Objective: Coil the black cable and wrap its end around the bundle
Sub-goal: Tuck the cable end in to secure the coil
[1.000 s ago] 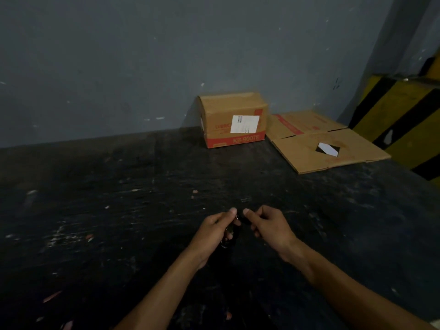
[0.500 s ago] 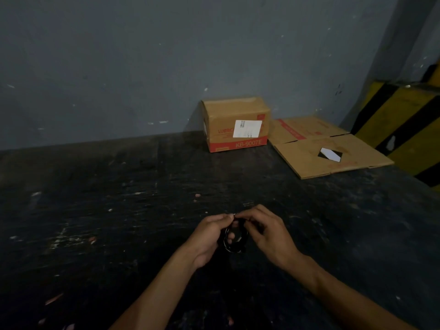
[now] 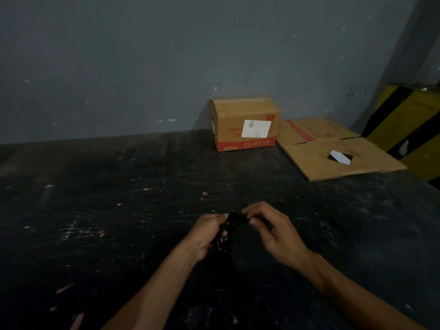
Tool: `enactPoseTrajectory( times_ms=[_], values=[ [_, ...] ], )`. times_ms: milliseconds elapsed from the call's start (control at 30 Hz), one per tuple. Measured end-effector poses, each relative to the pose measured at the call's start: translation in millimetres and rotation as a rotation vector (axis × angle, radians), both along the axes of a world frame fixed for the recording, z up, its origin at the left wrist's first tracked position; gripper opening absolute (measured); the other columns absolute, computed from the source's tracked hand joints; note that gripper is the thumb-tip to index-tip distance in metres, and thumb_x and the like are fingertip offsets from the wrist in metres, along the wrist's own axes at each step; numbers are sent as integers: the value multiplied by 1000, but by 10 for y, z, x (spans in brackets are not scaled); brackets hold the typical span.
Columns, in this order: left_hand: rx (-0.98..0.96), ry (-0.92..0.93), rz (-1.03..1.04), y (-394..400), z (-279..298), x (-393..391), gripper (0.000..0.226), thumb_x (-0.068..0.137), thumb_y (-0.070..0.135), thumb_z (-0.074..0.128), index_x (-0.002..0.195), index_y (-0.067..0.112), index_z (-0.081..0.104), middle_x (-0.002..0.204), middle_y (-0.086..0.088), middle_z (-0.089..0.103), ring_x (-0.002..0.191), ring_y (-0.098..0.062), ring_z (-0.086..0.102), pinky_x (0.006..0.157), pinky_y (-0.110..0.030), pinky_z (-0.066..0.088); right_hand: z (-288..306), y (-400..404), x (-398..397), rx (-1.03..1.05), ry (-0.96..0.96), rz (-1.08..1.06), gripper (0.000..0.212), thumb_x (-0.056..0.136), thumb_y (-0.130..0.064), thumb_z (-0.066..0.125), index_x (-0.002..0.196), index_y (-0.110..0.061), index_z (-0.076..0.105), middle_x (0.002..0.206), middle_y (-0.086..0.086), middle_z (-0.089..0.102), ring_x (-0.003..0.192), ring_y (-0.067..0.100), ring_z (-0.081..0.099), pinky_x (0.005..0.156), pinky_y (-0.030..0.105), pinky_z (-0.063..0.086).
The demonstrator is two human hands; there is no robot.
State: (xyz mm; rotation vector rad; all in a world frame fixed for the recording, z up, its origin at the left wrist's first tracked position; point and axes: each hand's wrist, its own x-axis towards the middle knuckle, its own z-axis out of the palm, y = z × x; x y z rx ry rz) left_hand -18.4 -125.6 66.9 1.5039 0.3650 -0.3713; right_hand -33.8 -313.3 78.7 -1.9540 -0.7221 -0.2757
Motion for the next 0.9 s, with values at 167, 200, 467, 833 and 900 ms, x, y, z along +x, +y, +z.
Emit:
enactPoseTrajectory(
  times_ms=[167,200,467,833,900],
  values=[
    [113,-94,-62,62,-30,24,24,95,31,54,93,17,74,85,-7,66,70,-16,56,68,-34,44,7,55,9,342,582,23,8,96,-16,52,93,-14,60,91,6,71,76,20,66,64,29,54],
    [126,-117,-80,70,-29,24,24,95,32,55,92,18,74,86,-7,67,73,-16,58,70,-34,45,5,70,19,372,649,1,14,94,-25,56,90,-14,62,88,8,69,74,20,66,62,30,54],
    [142,-241,-216,84,29,-7,24,98,27,54,80,23,69,78,-1,62,62,-5,55,66,-24,44,-92,155,38,352,955,-142,20,87,-9,67,105,-5,61,78,8,66,59,16,61,51,25,48],
    [474,-473,-350,110,68,-57,39,94,11,57,125,26,39,121,3,62,111,-12,60,101,-36,47,-297,137,45,311,1176,-325,8,84,-16,71,79,-11,70,58,3,62,49,13,53,46,23,39],
    [517,-500,-326,64,81,-69,32,93,11,58,120,25,46,119,6,63,112,-10,59,99,-29,47,-305,190,32,357,1202,-318,10,83,-18,72,76,-11,69,57,3,62,49,13,53,47,24,39]
  ],
)
